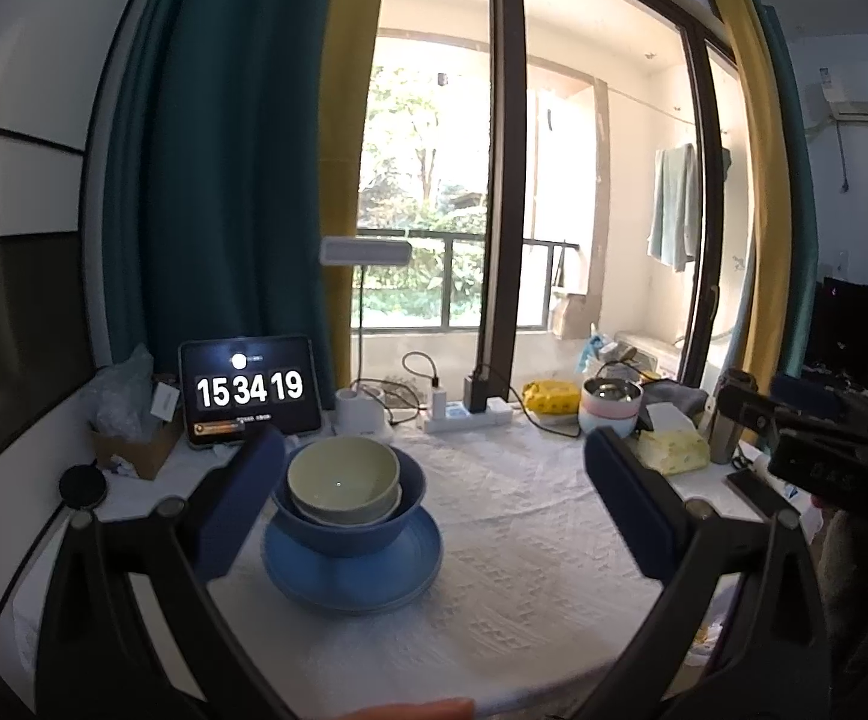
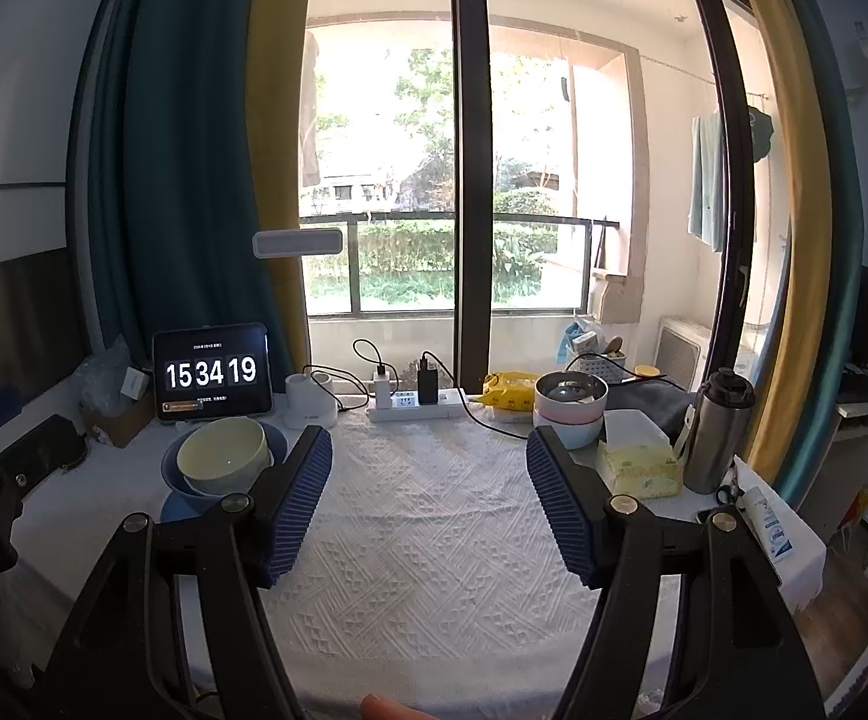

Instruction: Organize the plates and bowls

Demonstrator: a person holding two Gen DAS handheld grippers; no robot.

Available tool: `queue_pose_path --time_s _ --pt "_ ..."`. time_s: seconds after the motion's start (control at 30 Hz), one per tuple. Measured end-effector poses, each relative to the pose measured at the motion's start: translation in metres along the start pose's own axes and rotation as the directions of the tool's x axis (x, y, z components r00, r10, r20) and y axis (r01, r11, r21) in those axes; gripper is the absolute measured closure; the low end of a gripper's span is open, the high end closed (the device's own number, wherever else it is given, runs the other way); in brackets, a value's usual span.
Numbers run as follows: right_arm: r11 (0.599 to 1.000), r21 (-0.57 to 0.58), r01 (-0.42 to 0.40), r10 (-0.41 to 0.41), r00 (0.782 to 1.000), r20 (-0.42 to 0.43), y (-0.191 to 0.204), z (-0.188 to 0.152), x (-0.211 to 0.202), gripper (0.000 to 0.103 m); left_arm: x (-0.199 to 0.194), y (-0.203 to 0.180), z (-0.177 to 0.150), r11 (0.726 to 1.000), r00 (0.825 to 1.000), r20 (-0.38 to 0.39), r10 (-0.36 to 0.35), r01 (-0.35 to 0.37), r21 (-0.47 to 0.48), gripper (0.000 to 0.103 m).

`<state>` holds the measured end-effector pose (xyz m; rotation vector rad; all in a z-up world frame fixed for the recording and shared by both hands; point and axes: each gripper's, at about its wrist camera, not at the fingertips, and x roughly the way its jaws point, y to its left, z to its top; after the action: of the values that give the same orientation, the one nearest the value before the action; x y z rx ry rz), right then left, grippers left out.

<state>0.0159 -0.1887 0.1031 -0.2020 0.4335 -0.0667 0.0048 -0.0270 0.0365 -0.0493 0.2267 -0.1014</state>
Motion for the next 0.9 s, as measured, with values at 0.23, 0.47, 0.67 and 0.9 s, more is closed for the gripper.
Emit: queue_pose_path --time_s 0.23,0.47,0.67,0.9 --pt "1.000 0.001 -0.001 0.001 1.000 -0.001 -0.0004 -0.0002 -0.0002 0.032 0.0020 0.0021 0.0003 1.000 1.000 -0.007 -0.012 0.012 -0.013 0.002" --pt "1.000 -0.001 0.001 -0.001 1.000 0.000 0.0000 0.0000 -0.0001 0.032 0.0038 0.0028 -0.0007 1.000 1.000 -0.008 -0.021 0.021 -0.015 0.002" --pt "1.000 0.001 0.003 -0.003 1.000 -0.001 -0.0003 -0.0003 0.0003 0.032 0.0048 0.0028 -0.0013 0.999 1.000 -0.012 -0.028 0.028 -0.017 0.002" --pt "1.000 0.000 0.002 -0.002 1.000 -0.001 -0.0008 -0.0003 0.0007 0.032 0.0044 0.0016 -0.0009 1.000 1.000 -0.007 -0.025 0.025 -0.014 0.002"
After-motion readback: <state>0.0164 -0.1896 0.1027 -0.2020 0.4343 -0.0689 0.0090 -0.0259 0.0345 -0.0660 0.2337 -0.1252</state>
